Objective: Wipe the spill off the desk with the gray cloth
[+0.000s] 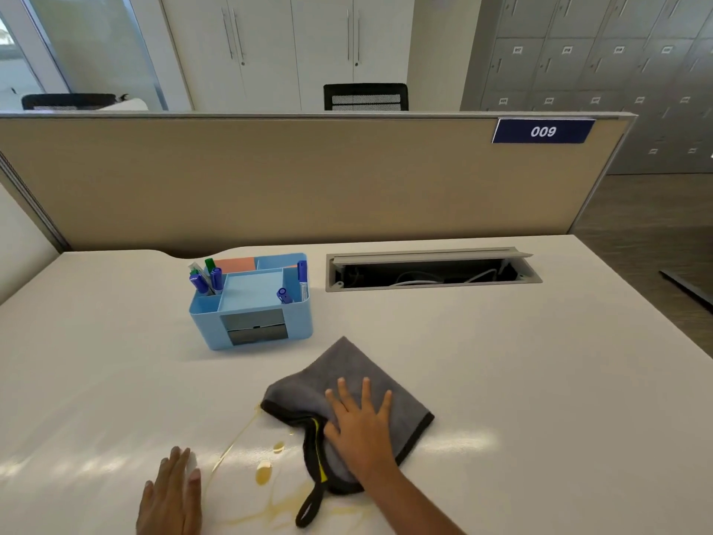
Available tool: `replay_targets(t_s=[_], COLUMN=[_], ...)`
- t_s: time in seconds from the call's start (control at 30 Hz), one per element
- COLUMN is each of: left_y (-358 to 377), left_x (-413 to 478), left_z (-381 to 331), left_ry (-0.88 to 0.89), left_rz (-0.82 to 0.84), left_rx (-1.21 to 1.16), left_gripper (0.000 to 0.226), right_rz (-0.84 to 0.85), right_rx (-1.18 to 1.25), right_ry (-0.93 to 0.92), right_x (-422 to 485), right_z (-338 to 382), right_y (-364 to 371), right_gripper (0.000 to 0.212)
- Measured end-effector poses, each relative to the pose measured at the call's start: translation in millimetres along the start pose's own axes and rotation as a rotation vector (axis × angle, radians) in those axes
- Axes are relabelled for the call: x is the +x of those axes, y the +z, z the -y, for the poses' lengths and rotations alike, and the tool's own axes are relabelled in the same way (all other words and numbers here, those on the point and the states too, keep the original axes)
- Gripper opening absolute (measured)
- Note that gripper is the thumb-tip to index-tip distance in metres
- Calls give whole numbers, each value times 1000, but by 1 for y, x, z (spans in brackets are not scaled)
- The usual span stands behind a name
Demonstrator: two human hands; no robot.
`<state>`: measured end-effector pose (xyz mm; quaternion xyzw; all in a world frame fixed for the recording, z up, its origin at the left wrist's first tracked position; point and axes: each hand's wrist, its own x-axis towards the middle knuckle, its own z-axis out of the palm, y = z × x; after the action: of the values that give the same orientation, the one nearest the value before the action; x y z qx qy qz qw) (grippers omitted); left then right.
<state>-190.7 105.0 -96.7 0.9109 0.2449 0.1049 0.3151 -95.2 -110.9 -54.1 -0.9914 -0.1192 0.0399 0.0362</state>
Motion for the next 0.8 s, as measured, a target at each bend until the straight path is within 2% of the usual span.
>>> replay_targets(t_s=[0.03,0.13,0.23,0.37,0.43,0.5,0.6,0.7,0.77,0.8], left_y=[0,3,5,5,2,0,-1,-1,-1,-1], left_x=[0,1,3,1,1,1,-2,-1,0,-1], left_z=[1,8,10,6,2,-2,-4,-4,-4,-3], left_ry=[-2,2,8,-13,-10,0,22,42,26,25], left_rz=[-4,1,-5,-17,-10,8,28,34,25,14], left_rx=[14,2,5,13,-18,-39,-3,20,-14,-8], left_gripper=[101,119,118,103,115,128,129,127,124,117], right_rz=[-8,-28,-59,-186,-247,-227,-181,-445,-496,-514], right_rx=[-14,29,65,247,301,330,266,174,48,7], right_ry=[2,44,342,709,777,834,720,345,214,174], right_x=[2,20,18,-35,-68,-92,-111,-117,-110,-105], right_z=[-7,-56,-138,-228,-243,-234,-186,-114,-70,-51], right_y=[-2,-3,-6,-11,-6,-1,15,33,44,47], right_gripper=[59,57,56,58,58,59,63,89,100,98])
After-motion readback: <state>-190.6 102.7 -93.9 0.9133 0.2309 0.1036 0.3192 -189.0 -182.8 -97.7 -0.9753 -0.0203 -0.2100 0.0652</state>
